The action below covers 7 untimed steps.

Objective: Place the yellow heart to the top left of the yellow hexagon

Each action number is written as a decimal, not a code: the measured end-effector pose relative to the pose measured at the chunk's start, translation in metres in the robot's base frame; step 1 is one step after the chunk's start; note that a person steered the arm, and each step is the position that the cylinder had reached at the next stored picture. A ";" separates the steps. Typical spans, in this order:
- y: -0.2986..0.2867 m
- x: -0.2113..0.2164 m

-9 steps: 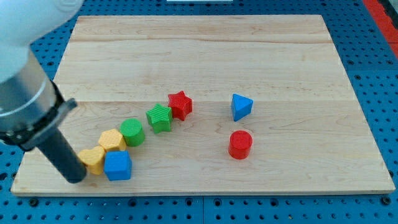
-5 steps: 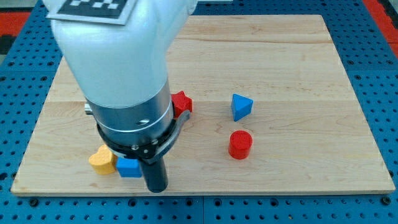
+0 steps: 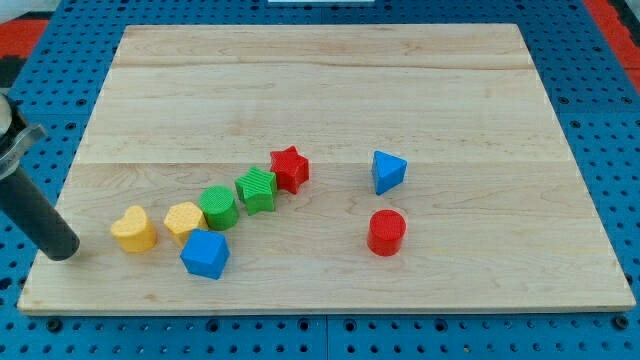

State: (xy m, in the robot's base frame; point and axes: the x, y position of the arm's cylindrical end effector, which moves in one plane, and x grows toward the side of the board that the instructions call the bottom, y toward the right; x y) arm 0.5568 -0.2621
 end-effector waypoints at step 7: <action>0.046 -0.053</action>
